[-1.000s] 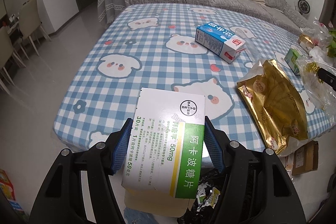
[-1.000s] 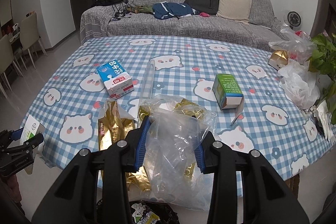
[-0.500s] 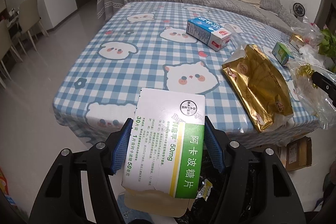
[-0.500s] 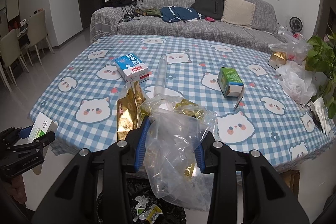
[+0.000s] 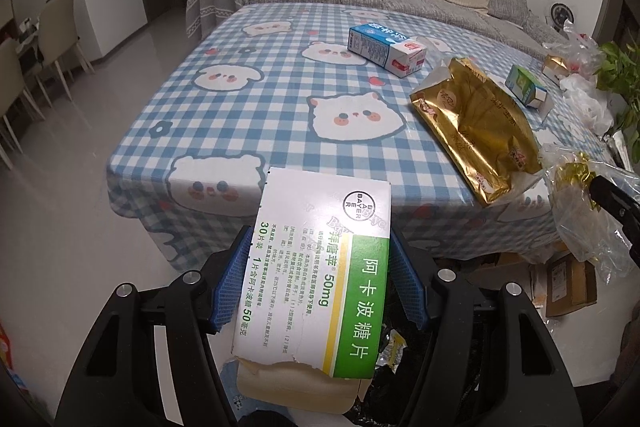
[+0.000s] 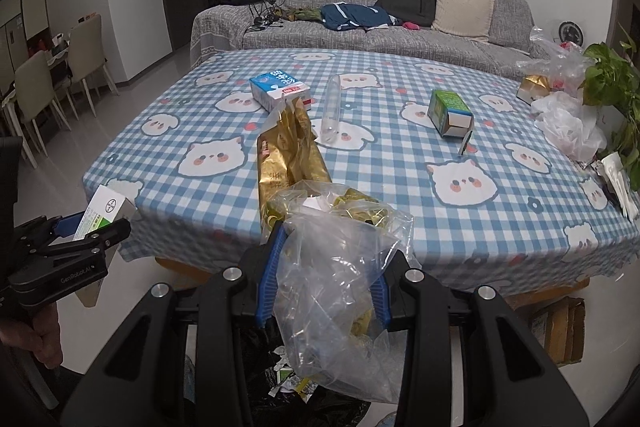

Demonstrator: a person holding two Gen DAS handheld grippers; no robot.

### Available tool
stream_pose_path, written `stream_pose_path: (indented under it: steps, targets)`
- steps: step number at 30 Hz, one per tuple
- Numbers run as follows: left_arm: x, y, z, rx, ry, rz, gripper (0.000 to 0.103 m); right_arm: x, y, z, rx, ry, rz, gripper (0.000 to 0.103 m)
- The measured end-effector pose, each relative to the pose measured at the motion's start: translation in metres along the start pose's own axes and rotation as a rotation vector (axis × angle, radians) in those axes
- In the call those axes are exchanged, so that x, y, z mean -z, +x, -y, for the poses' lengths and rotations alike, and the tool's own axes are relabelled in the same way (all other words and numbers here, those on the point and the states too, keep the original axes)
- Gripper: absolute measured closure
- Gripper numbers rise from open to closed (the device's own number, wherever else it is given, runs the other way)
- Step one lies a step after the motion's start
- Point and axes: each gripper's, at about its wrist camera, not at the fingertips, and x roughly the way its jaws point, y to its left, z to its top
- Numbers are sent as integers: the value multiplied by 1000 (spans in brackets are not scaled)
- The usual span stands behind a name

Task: Collect trash
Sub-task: 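Lift and carry the white box and plastic bag with both tools to the bin, then open the right tool over the bin while the left tool releases the white box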

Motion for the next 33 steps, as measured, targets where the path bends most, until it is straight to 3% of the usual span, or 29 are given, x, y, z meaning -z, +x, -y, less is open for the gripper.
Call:
stream_pose_path:
  steps: [17, 33]
  targets:
    - [71, 18, -6, -10, 11, -67, 39, 74, 4, -27, -41, -21, -59, 67]
    - [146, 49, -27, -54, 2, -141, 39, 139, 47, -43, -40, -14, -160, 66]
